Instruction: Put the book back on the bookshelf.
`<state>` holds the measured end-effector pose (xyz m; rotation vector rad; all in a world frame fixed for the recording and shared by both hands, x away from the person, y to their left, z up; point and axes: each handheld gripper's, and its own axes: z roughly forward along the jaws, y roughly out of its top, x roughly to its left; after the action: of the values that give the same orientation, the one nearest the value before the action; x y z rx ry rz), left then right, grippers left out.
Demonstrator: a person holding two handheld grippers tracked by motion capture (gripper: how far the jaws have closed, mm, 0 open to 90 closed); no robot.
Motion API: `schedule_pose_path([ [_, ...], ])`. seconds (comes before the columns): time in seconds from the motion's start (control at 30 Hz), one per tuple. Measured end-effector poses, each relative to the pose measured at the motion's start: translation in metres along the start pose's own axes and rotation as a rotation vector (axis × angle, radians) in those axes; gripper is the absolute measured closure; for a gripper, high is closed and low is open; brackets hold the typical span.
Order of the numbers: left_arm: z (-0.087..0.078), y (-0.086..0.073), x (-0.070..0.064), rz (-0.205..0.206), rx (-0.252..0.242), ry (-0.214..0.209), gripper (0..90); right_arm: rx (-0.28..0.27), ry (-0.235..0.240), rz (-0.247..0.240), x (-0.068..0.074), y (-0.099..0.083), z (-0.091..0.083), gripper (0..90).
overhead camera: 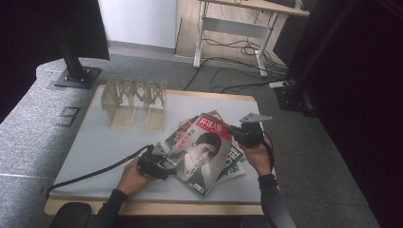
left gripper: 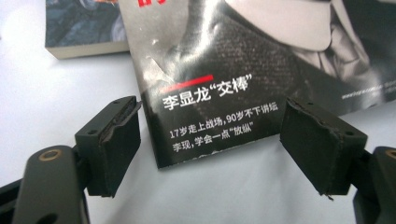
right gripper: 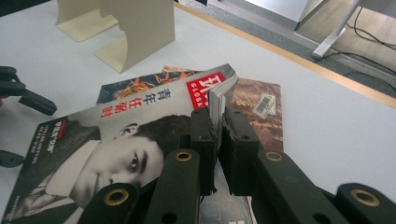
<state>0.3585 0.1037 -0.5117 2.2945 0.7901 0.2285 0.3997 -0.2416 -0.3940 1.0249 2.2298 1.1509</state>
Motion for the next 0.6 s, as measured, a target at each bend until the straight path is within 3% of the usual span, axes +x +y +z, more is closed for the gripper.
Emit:
schedule_pose_path([
  [0.6, -0.015, 0.019, 0.019, -0.033, -0.090, -0.056, 27.8, -0.053, 0.018, -0.105, 0.028, 0.025, -0.020, 80.7],
])
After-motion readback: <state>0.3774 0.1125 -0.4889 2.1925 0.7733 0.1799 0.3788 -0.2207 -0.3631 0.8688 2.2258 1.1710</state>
